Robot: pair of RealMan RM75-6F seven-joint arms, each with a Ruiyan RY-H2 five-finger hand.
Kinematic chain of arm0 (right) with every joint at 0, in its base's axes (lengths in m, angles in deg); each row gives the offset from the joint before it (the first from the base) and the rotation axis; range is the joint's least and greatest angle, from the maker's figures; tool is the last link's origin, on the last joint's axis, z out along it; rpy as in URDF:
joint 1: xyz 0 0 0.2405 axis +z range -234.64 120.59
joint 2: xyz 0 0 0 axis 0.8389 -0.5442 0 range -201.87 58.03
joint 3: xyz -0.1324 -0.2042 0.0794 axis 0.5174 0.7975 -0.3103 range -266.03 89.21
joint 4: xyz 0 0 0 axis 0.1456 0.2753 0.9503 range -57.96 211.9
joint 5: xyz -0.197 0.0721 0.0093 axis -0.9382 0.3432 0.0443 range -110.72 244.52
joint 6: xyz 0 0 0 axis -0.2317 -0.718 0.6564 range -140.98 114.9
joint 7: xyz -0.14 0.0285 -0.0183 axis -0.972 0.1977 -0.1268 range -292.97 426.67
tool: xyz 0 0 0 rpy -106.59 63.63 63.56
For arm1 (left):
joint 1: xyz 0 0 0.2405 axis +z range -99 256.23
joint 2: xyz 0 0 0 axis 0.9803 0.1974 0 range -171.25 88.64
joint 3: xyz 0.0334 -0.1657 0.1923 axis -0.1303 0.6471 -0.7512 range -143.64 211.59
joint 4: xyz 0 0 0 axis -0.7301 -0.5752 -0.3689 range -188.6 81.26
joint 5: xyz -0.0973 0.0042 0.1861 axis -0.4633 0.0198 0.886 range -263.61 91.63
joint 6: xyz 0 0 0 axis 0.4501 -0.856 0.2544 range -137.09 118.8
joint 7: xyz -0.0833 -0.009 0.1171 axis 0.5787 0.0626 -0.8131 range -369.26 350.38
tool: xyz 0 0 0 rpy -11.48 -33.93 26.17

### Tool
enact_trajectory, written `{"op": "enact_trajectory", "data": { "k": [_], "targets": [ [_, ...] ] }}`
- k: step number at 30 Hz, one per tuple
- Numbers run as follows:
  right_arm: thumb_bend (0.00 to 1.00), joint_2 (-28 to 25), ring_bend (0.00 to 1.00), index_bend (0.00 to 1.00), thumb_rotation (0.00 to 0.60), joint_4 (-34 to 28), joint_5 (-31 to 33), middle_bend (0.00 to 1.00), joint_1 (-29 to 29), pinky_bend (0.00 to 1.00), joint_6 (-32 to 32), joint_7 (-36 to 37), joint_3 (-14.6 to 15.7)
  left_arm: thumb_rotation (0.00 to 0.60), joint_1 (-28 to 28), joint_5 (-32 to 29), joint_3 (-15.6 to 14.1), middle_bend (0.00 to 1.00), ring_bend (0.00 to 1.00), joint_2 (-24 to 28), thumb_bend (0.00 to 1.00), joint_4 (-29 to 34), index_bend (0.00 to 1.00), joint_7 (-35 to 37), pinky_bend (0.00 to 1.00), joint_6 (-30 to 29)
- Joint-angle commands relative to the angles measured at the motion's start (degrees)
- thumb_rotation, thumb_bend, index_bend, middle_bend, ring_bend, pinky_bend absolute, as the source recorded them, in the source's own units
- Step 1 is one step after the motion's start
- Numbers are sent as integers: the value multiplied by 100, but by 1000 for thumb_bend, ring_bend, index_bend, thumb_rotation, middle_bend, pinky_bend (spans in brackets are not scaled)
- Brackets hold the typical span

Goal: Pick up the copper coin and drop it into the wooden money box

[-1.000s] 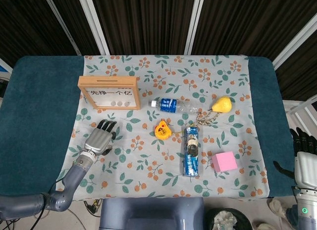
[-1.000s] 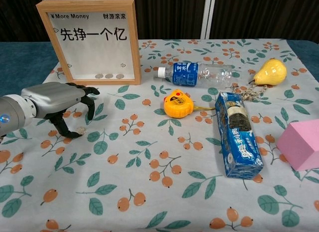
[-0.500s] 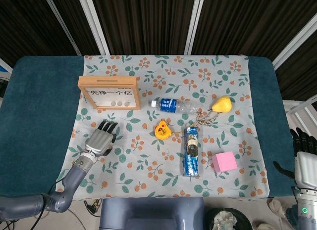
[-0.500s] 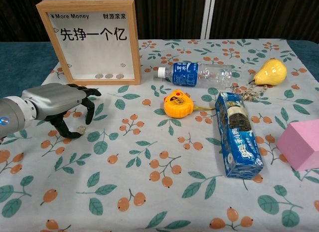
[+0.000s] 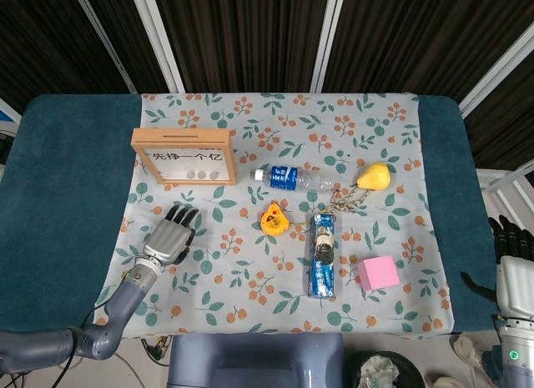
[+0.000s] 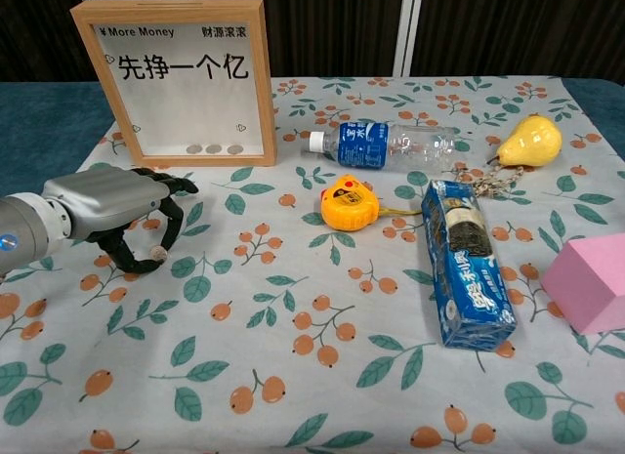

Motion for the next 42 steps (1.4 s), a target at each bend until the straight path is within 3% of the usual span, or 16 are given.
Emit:
{"op": "enact_trajectory", "data": {
  "k": [1,13,25,35,42],
  "targets": [
    [238,2,0,0,600,3,5,0,2,0,-3,-4,-1,600,3,-4,-4,43,0,-1,234,-9,568,-7,0,4],
    [237,32,0,0,600,13,54,0,29,0,-69,-44,1,600,10,-25,65,56,0,23,343,30,575,32,0,-18],
    [237,45,0,0,600,-6,113,0,45,0,-109,-97,-5,600,16,-110,94,81,0,92,521,124,617,62,0,8],
    [237,62,0,0,600,-18,157,0,64,0,-145,-103,-19,600,43,-7,167,136,0,135,564,209,733,149,0,-141],
    [237,70,0,0,600,-32,184,0,67,0,-131,-113,-39,600,53,80,247,152,0,303,561,413,737,214,0,-237]
  ]
}}
